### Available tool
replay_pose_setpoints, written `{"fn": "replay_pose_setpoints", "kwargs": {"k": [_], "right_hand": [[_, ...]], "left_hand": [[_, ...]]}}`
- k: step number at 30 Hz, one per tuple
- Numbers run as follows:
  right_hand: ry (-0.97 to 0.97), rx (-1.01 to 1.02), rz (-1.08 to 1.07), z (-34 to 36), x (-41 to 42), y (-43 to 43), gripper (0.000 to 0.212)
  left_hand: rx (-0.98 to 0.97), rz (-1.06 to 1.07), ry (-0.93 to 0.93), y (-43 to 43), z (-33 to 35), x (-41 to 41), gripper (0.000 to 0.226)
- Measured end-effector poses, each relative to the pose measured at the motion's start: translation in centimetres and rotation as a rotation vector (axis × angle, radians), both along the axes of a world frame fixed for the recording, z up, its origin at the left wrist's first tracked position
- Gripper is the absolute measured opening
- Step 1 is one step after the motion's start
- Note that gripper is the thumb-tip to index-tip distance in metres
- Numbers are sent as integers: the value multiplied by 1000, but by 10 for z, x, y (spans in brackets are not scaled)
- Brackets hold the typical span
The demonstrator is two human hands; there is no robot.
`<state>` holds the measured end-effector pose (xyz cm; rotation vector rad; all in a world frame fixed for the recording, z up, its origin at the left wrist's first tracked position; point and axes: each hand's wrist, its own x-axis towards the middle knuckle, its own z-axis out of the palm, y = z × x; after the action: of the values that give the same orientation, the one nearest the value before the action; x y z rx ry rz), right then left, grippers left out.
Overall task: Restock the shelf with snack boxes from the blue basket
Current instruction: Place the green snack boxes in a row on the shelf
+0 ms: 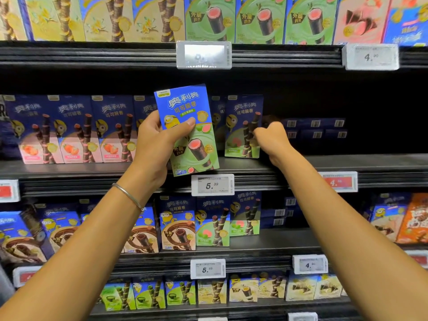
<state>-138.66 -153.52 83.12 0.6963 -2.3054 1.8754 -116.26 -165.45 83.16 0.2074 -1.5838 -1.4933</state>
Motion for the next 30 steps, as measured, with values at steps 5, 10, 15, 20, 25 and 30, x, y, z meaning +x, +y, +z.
{"fn": "replay_pose_setpoints", "kwargs": {"k": [5,10,15,20,25,30], "right_hand": [[63,87,28,3,6,-12,32],[68,154,46,4,6,-16,33],[129,-59,-37,3,12,2,44],[159,-97,447,17,44,27,54],[241,7,466,21,37,43,35],[21,-166,233,18,-5,68,42]], "left_hand": [[-4,-9,-9,0,0,0,39],[-28,-19,-28,3,3,-4,37],[-40,-10,-39,2,6,-8,37],[-33,-51,-36,13,9,-34,38],[-18,-144,-111,26,19,-71,55],[-331,158,-176,17,32,-95,14]]}}
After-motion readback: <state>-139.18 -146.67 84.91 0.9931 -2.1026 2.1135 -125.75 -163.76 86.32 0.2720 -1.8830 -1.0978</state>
